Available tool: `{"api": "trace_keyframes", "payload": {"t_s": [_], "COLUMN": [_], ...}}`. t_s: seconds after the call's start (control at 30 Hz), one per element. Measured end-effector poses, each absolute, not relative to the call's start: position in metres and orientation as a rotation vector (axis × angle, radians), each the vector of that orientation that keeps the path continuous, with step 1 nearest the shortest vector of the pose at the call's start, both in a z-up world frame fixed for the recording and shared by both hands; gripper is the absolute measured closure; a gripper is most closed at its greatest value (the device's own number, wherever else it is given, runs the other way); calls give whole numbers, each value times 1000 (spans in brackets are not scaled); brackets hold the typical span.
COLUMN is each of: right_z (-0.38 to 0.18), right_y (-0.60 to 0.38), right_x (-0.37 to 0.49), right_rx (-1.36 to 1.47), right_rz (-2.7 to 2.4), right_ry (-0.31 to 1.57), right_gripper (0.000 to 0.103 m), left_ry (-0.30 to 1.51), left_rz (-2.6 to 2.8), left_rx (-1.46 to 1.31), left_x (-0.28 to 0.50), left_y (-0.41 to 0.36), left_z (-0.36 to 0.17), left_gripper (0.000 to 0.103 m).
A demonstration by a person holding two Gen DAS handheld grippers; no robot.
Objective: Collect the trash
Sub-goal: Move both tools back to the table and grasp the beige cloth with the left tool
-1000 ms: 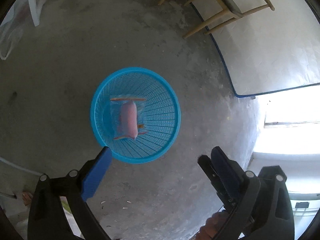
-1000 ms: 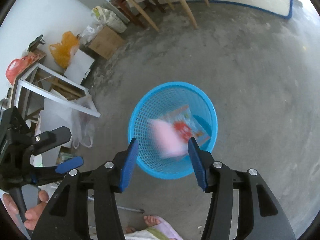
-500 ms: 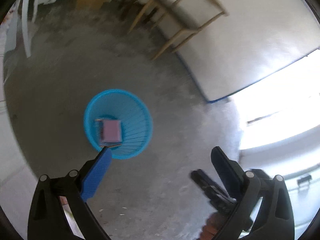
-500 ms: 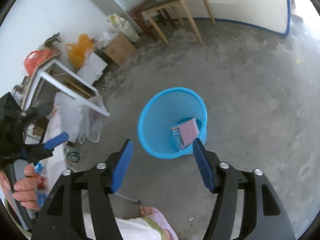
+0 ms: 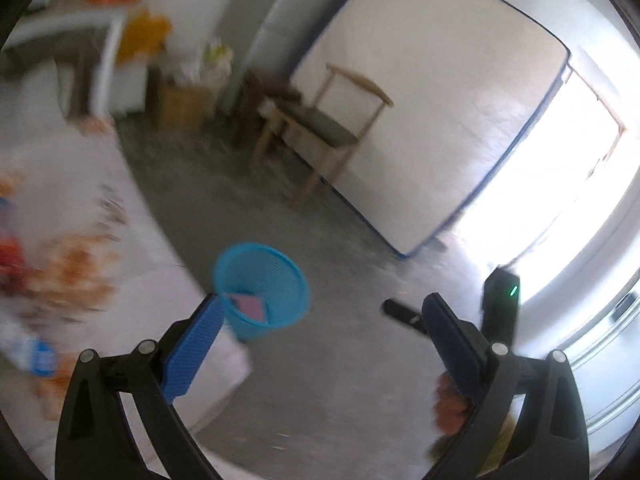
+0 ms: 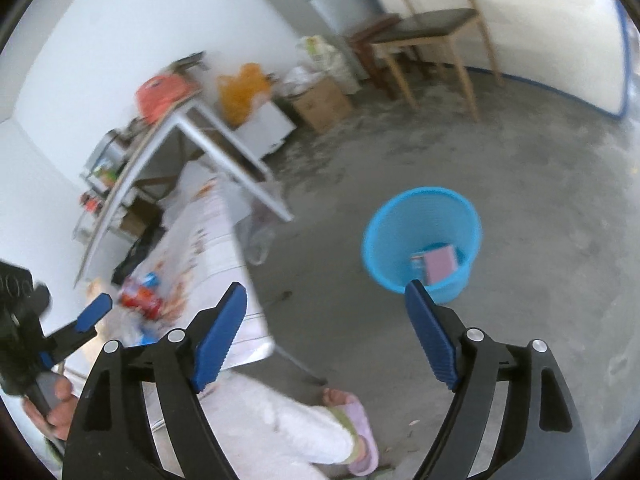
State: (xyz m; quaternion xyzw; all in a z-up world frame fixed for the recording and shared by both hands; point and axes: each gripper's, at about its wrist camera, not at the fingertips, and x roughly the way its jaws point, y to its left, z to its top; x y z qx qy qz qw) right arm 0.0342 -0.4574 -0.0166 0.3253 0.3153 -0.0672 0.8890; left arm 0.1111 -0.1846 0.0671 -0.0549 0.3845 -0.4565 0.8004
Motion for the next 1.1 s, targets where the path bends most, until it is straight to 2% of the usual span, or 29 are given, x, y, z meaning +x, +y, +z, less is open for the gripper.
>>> {"api": "trace_keyframes", "payload": {"t_s": [0.27, 0.43, 0.53, 0.8, 1.1], "right_z": [20, 42, 53, 55, 31], "right_y": [-382, -321, -280, -199, -161], "right_x": [77, 111, 133, 200, 232], "right_rx": [528, 388, 309, 260, 291], "right_rz": [99, 261, 362, 536, 602], "right_ry": [660, 663, 678, 732, 807], "right_gripper": [22, 16, 16, 16, 16], "left_ry": [632, 515, 504, 555, 619], "left_rz": [-702, -452, -312, -262, -327], "left_rx": [-98, -128, -137, -145, -26], "left_x": [81, 78, 85, 136, 189], "left_y": [-50, 23, 59, 100, 91], "left_z": [69, 56, 46, 26, 10], "left_gripper": [6, 6, 6, 6, 6]}}
